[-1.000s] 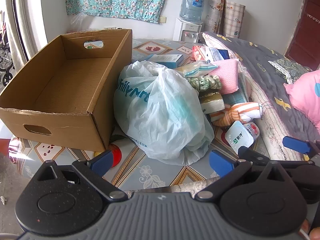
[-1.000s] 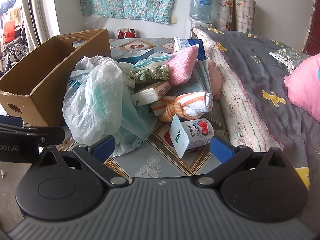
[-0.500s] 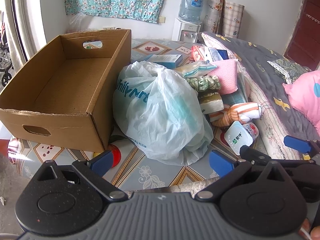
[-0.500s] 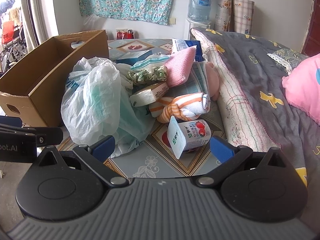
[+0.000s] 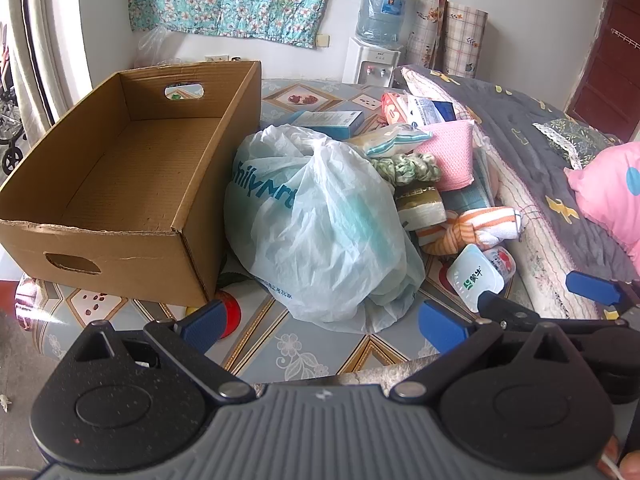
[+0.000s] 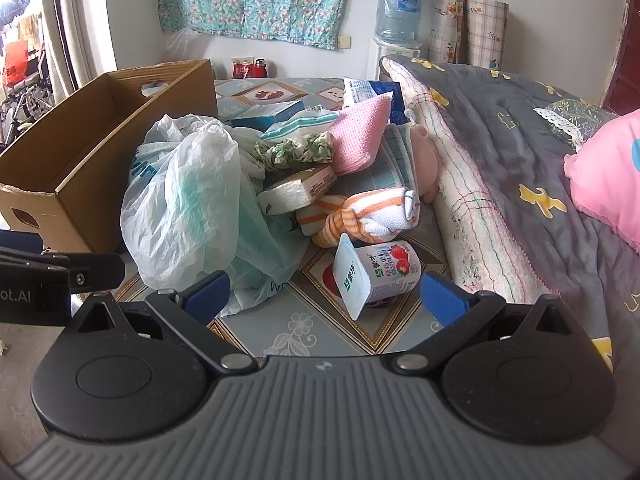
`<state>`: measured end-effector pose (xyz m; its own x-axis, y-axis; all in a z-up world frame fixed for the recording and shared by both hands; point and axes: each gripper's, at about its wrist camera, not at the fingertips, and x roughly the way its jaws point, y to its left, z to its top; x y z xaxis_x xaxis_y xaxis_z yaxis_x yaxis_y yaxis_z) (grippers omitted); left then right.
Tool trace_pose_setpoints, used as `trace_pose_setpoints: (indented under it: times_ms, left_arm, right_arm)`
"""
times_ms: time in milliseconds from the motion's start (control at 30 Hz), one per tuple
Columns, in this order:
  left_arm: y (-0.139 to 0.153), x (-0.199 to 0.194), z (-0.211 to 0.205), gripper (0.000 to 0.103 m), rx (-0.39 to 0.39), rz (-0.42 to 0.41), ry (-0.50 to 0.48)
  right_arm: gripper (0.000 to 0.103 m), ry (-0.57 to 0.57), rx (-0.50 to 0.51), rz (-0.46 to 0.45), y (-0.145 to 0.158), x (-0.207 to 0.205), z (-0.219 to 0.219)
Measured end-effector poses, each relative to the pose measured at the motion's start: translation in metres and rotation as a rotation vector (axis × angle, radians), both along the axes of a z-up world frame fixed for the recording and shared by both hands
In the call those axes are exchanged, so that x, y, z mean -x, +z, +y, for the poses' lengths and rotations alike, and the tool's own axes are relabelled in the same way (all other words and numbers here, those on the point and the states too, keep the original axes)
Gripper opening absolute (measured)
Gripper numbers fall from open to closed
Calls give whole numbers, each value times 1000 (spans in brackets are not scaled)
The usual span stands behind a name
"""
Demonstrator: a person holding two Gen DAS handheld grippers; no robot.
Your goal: Organize soft objects
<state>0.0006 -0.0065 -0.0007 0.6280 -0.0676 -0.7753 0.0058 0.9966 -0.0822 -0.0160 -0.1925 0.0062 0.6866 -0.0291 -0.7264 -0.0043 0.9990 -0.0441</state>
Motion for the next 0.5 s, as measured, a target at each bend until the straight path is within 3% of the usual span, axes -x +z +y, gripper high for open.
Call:
trace_pose_setpoints:
  times_ms: [500]
  left_arm:
    - [0,0,0,102,1,1,1]
  right_arm:
    - [102,1,0,2,-1,0,1]
